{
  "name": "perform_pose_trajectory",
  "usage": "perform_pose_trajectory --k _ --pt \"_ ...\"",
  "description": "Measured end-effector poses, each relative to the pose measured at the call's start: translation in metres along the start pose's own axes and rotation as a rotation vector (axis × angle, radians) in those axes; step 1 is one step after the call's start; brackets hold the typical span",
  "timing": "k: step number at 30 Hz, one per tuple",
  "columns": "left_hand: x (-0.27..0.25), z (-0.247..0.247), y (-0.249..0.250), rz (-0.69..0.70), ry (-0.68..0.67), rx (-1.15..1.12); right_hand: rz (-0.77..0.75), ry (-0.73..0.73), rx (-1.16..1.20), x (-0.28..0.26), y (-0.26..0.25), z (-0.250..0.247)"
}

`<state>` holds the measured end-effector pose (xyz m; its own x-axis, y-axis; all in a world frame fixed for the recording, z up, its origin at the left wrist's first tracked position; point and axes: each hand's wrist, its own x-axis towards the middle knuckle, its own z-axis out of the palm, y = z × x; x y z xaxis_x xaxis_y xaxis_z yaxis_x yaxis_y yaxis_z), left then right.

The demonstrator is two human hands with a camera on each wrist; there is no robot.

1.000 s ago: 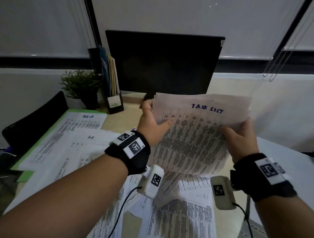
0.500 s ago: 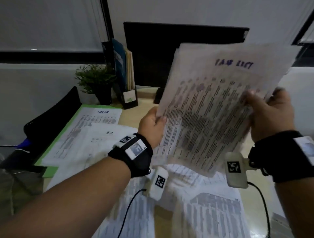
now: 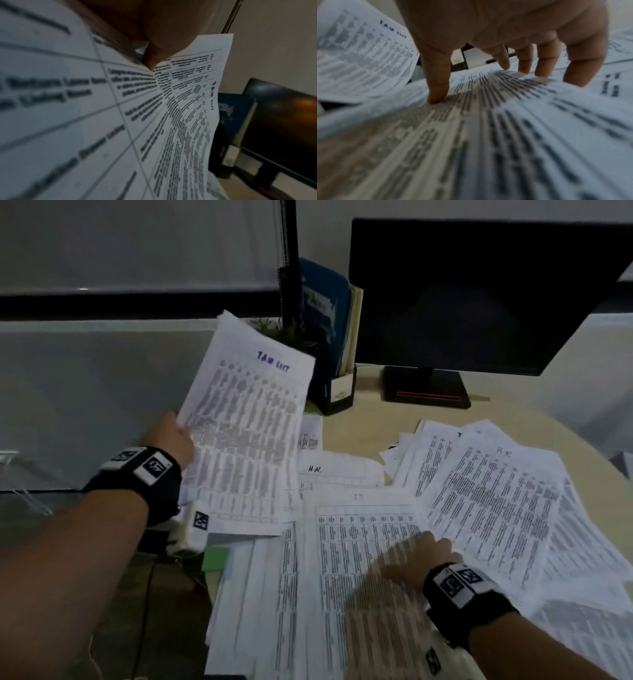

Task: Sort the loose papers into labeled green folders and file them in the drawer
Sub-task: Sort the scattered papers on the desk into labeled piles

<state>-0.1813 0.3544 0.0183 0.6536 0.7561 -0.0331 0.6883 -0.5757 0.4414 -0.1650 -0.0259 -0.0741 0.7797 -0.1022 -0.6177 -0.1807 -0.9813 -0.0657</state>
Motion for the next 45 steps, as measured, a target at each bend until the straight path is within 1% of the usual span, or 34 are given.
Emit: perform_pose_trajectory --k 2,5,9,12,15,19,25,27,28,30,32,34,37,39,41,43,45 --pt "0.014 -0.006 -0.016 -0.002 0.032 0.051 0.019 0.058 -0.067 0.002 -0.005 0.009" --pt "0.029 -0.011 -0.028 0.009 0.086 0.110 0.022 0.084 -0.120 0.005 -0.008 0.014" --pt "0.043 -0.017 -0.030 0.118 0.092 0.227 0.018 0.066 -0.178 0.006 -0.007 0.011" --pt "0.053 -0.020 -0.028 0.200 0.101 0.235 0.014 0.062 -0.208 0.007 -0.009 0.010" --pt "0.055 -0.016 -0.021 0.255 0.062 0.227 0.010 0.066 -0.216 0.006 -0.011 0.010" --pt "0.052 -0.009 -0.017 0.271 0.026 0.190 0.009 0.078 -0.222 0.003 -0.011 0.009" --pt "0.053 -0.017 -0.019 0.271 0.087 0.169 0.001 0.040 -0.232 -0.006 -0.020 0.002" --pt "0.054 -0.020 -0.022 0.272 0.093 0.164 -0.065 0.094 -0.268 -0.011 -0.037 -0.010" --pt "0.054 -0.021 -0.024 0.273 0.095 0.162 -0.132 0.147 -0.288 -0.014 -0.051 -0.018" --pt "0.054 -0.021 -0.028 0.287 0.112 0.161 -0.317 0.259 -0.308 -0.013 -0.086 -0.033" --pt "0.053 -0.020 -0.030 0.305 0.135 0.143 -0.483 0.322 -0.287 -0.003 -0.124 -0.046" --pt "0.053 -0.019 -0.031 0.307 0.154 0.120 -0.567 0.339 -0.277 0.020 -0.159 -0.053" --pt "0.053 -0.021 -0.029 0.312 0.176 0.112 -0.614 0.292 -0.351 0.054 -0.201 -0.052" --pt "0.052 -0.024 -0.029 0.326 0.194 0.095 -0.634 0.235 -0.423 0.069 -0.220 -0.048" --pt "0.053 -0.027 -0.031 0.350 0.228 0.072 -0.634 0.155 -0.477 0.082 -0.232 -0.045" --pt "0.054 -0.030 -0.034 0.374 0.260 0.069 -0.599 0.100 -0.516 0.092 -0.236 -0.041" --pt "0.054 -0.033 -0.038 0.367 0.273 0.058 -0.592 0.123 -0.590 0.097 -0.236 -0.037"
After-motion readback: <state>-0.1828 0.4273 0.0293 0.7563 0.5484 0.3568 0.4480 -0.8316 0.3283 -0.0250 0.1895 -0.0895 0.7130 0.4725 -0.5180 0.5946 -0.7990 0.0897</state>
